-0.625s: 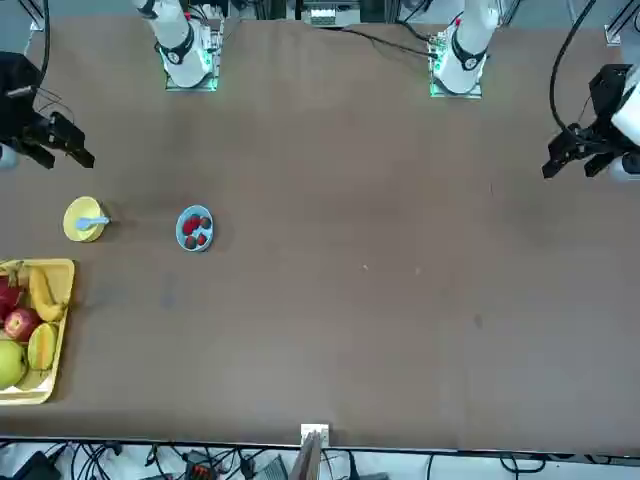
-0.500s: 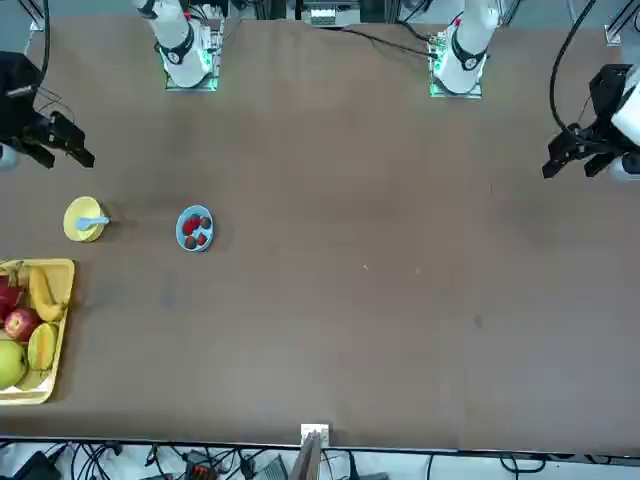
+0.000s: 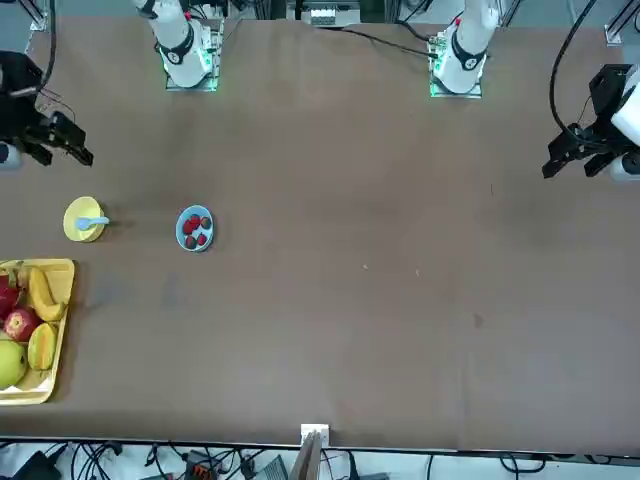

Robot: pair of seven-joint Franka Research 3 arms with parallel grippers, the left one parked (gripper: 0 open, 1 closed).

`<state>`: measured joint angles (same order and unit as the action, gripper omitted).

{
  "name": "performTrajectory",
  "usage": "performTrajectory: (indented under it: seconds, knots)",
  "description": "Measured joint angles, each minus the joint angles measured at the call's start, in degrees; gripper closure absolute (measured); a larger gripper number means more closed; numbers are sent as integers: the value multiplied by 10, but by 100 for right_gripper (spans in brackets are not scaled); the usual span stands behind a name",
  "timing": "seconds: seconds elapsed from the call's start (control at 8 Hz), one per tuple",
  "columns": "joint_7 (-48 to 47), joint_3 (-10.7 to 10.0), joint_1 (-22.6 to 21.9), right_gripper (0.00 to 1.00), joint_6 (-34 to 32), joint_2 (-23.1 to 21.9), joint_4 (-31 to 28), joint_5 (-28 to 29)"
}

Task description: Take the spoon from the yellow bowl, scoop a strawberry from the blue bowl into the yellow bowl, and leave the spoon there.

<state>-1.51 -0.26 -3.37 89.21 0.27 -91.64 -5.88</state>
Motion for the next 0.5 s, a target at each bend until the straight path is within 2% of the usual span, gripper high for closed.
performTrajectory:
  seconds: [0.38, 0.5]
  knots:
    - [-93, 4, -68, 0, 0, 61, -17, -89]
    - [-125, 5, -91, 0, 2, 83, -29, -139]
